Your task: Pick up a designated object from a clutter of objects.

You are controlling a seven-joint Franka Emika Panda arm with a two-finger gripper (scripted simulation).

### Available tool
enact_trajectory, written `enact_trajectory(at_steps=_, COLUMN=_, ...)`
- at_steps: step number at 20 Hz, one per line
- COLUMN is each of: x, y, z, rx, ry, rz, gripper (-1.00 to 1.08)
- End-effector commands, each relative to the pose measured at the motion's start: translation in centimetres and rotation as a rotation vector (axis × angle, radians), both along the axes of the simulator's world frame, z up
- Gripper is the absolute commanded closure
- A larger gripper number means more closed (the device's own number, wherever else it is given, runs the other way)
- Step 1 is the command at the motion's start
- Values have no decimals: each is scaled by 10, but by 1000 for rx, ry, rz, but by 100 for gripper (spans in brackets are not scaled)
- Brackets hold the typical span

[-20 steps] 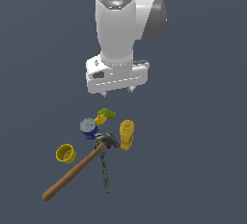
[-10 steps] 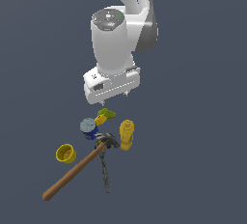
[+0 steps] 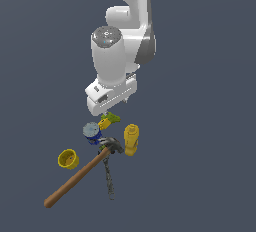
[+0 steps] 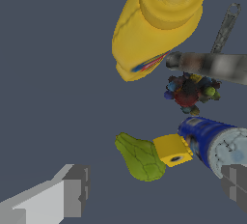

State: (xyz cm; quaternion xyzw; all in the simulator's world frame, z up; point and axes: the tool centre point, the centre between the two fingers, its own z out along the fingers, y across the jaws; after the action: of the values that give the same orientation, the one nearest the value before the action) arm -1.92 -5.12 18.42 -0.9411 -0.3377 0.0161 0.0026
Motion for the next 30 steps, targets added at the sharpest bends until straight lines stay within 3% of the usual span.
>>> enact_trajectory(at_steps=1, x=-2, y=-4, z=-9, rx=3, ry=-3, rz=56, gripper=-92)
enact_trajectory(at_steps=20, x=-25, y=-31, z=-73, rx=15, ry=-23, rz=458, gripper=-92)
enact_trajectory(at_steps=30, x=-34, y=-39, z=-90, rx=15, ry=-28, rz=578, gripper=-92)
